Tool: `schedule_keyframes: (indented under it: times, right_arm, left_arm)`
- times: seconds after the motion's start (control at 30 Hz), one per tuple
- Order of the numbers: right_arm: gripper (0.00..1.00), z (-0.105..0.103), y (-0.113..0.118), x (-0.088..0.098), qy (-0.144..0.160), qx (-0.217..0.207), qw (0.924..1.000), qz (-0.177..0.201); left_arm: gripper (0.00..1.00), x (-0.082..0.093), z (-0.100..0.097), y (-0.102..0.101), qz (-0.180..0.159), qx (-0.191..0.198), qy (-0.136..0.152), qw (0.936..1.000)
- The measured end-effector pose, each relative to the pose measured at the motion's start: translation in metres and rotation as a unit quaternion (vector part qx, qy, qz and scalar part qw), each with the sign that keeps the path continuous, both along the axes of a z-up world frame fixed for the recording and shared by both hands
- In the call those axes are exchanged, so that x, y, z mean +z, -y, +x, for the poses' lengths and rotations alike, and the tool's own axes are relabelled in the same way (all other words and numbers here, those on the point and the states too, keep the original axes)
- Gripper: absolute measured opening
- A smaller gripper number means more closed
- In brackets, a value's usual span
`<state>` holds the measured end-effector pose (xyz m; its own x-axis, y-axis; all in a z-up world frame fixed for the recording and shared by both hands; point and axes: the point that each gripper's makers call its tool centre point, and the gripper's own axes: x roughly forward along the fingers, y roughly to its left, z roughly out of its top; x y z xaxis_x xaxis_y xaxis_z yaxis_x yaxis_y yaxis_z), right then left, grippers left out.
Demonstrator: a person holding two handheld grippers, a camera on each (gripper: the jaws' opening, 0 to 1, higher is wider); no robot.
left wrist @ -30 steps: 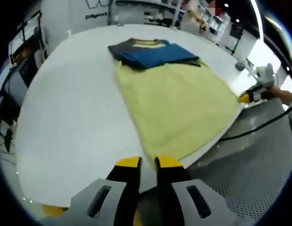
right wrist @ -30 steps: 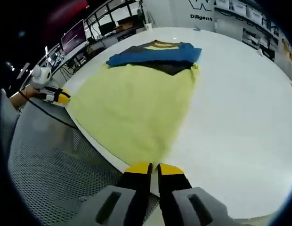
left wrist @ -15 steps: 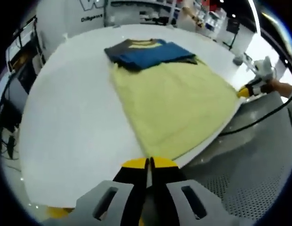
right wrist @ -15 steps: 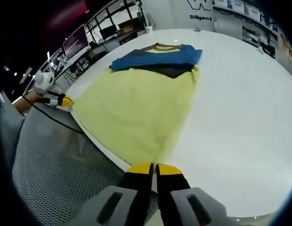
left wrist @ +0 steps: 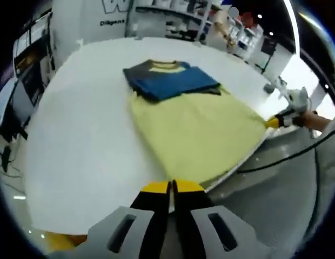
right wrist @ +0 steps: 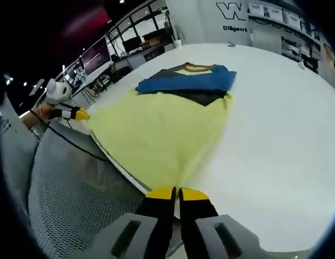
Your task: Fold the garment on the visible template until the final outline fits inside the template.
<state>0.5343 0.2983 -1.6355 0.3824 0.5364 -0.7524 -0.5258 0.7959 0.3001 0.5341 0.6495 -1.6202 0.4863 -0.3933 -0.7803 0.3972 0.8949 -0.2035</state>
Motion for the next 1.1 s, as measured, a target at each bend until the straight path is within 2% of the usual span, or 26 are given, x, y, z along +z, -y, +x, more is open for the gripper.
schedule_keyframes:
  times: [0.07, 0.2, 0.3, 0.33, 0.5, 0.53, 0.6, 0.67, 0.73, 0.77, 0.8, 0.83, 0.9, 0.93, 1.03, 1.1]
  right_arm:
    - [0.0, 0.0, -0.001, 0.009, -0.012, 0.003, 0.9999, 0.012]
    - [0.0, -0.003, 0.003, 0.018, -0.007, 0.014, 0.9997, 0.019]
    - [0.0, -0.014, -0.002, 0.032, -0.02, 0.014, 0.9991, 0.034]
    - [0.0, -0.019, -0.008, 0.043, -0.013, 0.033, 0.9982, 0.048]
    - [0.0, -0.033, -0.01, 0.06, -0.016, 0.048, 0.9976, 0.047]
    - [0.0, -0.037, -0.011, 0.061, -0.015, 0.059, 0.9967, 0.055]
    - [0.0, -0.044, -0.016, 0.067, -0.012, 0.072, 0.9948, 0.071]
    - [0.0, -0.05, -0.018, 0.067, -0.028, 0.061, 0.9941, 0.085]
    - [0.0, -0.05, -0.016, 0.065, -0.03, 0.055, 0.994, 0.089]
    - [0.0, -0.045, -0.011, 0.061, -0.031, 0.035, 0.9946, 0.092]
    - [0.0, -0.042, -0.01, 0.061, -0.025, 0.034, 0.9945, 0.095]
    - [0.0, -0.032, -0.014, 0.068, 0.002, 0.028, 0.9925, 0.119]
    - [0.0, -0.026, -0.015, 0.073, 0.01, 0.009, 0.9904, 0.138]
    - [0.0, -0.017, -0.019, 0.084, 0.018, -0.007, 0.9867, 0.162]
    - [0.0, -0.002, -0.015, 0.089, 0.034, -0.006, 0.9877, 0.152]
    - [0.0, 0.012, -0.014, 0.098, 0.051, -0.017, 0.9856, 0.16]
  left_arm:
    - [0.0, 0.014, -0.003, 0.004, -0.009, -0.007, 0.008, 0.9999]
    - [0.0, 0.037, -0.01, 0.005, -0.007, -0.004, 0.021, 0.9997]
    - [0.0, 0.052, -0.013, 0.007, -0.026, 0.019, 0.034, 0.9989]
    - [0.0, 0.056, -0.018, 0.006, -0.028, 0.021, 0.031, 0.9989]
    - [0.0, 0.066, -0.036, 0.006, -0.021, 0.017, 0.031, 0.9992]
    - [0.0, 0.072, -0.032, 0.003, -0.022, 0.031, 0.057, 0.9976]
    - [0.0, 0.074, -0.036, 0.001, -0.04, 0.044, 0.06, 0.9964]
    - [0.0, 0.076, -0.038, -0.005, -0.046, 0.065, 0.069, 0.9944]
    - [0.0, 0.077, -0.037, -0.007, -0.054, 0.075, 0.074, 0.993]
    - [0.0, 0.079, -0.035, -0.008, -0.06, 0.08, 0.08, 0.9917]
    - [0.0, 0.08, -0.032, -0.008, -0.067, 0.087, 0.083, 0.9905]
    - [0.0, 0.08, -0.029, -0.007, -0.073, 0.088, 0.086, 0.9897]
    - [0.0, 0.084, -0.021, -0.006, -0.096, 0.104, 0.095, 0.9854]
    - [0.0, 0.09, -0.007, -0.004, -0.121, 0.118, 0.105, 0.9799]
    - [0.0, 0.096, 0.011, -0.003, -0.117, 0.112, 0.124, 0.979]
    - [0.0, 0.102, 0.024, -0.002, -0.111, 0.106, 0.14, 0.9781]
